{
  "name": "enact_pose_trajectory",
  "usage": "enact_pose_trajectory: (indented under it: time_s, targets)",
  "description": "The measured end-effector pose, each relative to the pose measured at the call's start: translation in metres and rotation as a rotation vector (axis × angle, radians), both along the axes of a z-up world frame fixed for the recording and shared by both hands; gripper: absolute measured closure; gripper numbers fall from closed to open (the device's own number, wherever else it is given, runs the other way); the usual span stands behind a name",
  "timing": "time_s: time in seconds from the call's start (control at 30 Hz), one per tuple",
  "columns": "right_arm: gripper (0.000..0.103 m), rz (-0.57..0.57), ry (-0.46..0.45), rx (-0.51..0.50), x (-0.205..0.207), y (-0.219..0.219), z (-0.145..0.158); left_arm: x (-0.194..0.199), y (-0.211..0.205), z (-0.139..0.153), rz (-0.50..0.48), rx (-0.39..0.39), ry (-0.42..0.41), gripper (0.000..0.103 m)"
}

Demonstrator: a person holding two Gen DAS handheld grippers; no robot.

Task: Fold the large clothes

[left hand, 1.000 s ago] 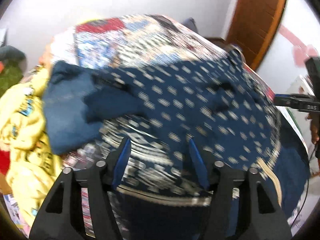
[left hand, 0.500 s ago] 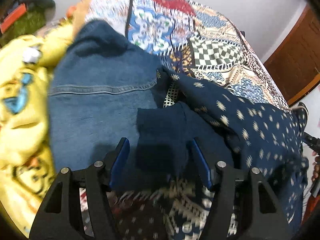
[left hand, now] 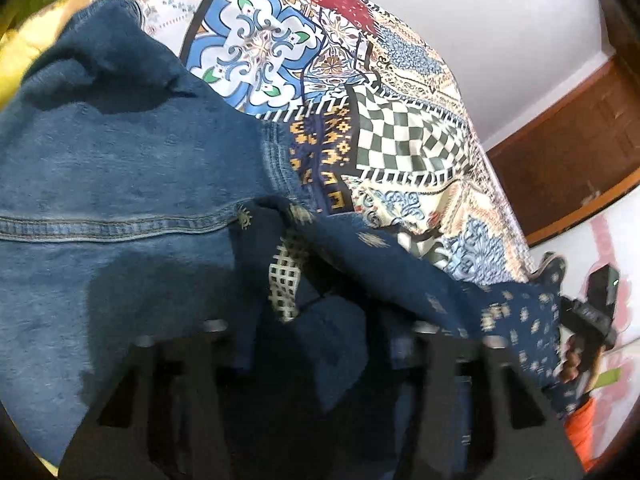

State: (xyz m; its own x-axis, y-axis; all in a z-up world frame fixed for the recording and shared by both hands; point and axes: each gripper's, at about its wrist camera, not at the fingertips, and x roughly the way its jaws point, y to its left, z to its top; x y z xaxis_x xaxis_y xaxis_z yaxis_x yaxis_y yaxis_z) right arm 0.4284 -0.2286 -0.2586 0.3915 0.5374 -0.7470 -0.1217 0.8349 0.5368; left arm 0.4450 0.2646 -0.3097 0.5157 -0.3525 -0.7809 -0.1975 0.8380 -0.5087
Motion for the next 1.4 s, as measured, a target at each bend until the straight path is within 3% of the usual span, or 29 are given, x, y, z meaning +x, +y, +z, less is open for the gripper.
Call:
enact_pose_trajectory:
  time_s: [0.03,0.13,0.4,0.67,0.9,1.17,1.23,1.27,1.3,1.33,1.37,1.4]
  targets:
    - [0.091,0.003,-0.011,0.005,0.002,0.001,0.002,0.001,-0.002,0.002,0.001,-0.007,-0.01,0.078]
    - [0.093,0.013,-0.052,-0.027,0.008,0.01,0.013,0.005,-0.01,0.014,0.001,0.08,-0.027,0.083]
    - [0.094,-0.008,-0.166,-0.113,0.04,0.029,0.049,0.037,-0.005,0.039,0.045,0.269,-0.045,0.083]
    - [0.091,0.021,-0.112,-0.231,0.046,0.035,0.024,0.039,-0.012,0.013,-0.007,0.36,0.037,0.077]
    - [0.088,0.007,-0.104,-0.22,0.012,0.012,0.048,0.01,-0.02,0.032,-0.042,0.421,0.05,0.077]
    - [0.087,0.026,-0.216,-0.277,-0.054,0.005,0.111,-0.045,-0.046,0.101,-0.097,0.481,-0.024,0.076]
    - [0.074,0.035,-0.258,-0.313,-0.076,0.006,0.131,-0.059,-0.055,0.119,-0.111,0.508,-0.053,0.073]
    - [0.07,0.038,-0.28,-0.319,-0.085,0.006,0.14,-0.068,-0.059,0.13,-0.12,0.519,-0.072,0.067]
    - [0.058,0.038,-0.304,-0.323,-0.095,0.007,0.148,-0.079,-0.065,0.141,-0.13,0.53,-0.087,0.061]
    - [0.044,0.034,-0.326,-0.326,-0.105,0.006,0.156,-0.09,-0.07,0.15,-0.138,0.54,-0.096,0.041]
    - [0.036,0.032,-0.338,-0.329,-0.112,0.005,0.16,-0.096,-0.072,0.155,-0.141,0.544,-0.104,0.028]
    - [0.024,0.03,-0.352,-0.335,-0.121,0.005,0.165,-0.108,-0.077,0.163,-0.146,0.552,-0.129,0.027]
